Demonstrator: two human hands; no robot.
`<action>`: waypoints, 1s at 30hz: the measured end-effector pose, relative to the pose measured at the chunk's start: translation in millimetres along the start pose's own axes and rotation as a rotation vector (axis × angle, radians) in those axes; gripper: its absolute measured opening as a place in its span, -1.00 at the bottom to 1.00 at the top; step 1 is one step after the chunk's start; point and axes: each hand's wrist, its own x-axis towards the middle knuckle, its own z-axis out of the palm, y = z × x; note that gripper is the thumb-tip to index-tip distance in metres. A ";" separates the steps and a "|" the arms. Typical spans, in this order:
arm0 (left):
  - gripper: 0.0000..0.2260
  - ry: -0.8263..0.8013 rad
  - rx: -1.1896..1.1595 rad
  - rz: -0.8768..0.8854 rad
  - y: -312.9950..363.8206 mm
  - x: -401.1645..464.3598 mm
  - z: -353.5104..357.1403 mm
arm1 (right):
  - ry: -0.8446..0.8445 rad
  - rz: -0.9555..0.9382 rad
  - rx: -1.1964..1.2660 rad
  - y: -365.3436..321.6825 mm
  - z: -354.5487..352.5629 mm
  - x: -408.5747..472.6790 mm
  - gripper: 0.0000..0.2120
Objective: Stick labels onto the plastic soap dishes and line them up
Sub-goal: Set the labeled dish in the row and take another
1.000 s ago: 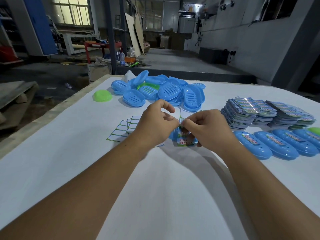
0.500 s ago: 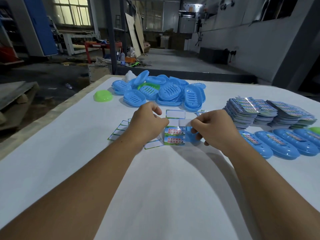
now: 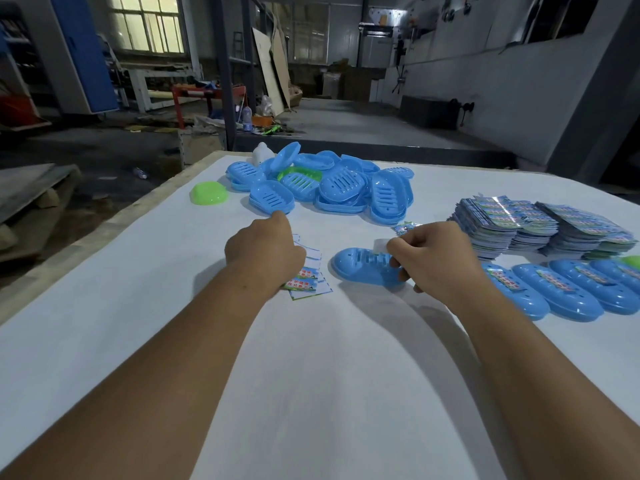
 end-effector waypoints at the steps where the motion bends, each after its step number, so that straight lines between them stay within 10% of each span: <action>1: -0.75 -0.014 0.064 0.002 -1.1 -0.5 0.1 | 0.002 -0.016 -0.001 -0.8 1.2 -0.7 -0.76; 5: -0.82 0.060 0.073 0.061 2.6 -3.5 0.2 | 0.031 -0.095 -0.007 -3.5 5.1 -2.5 -0.75; 12: -0.86 -0.091 -0.916 0.284 37.1 -20.3 4.4 | 0.075 -0.181 0.057 -6.1 8.9 -3.7 -0.79; 30: -0.88 -0.100 -1.083 0.240 42.5 -27.5 4.7 | -0.003 -0.309 0.058 -3.9 7.5 -4.1 -0.75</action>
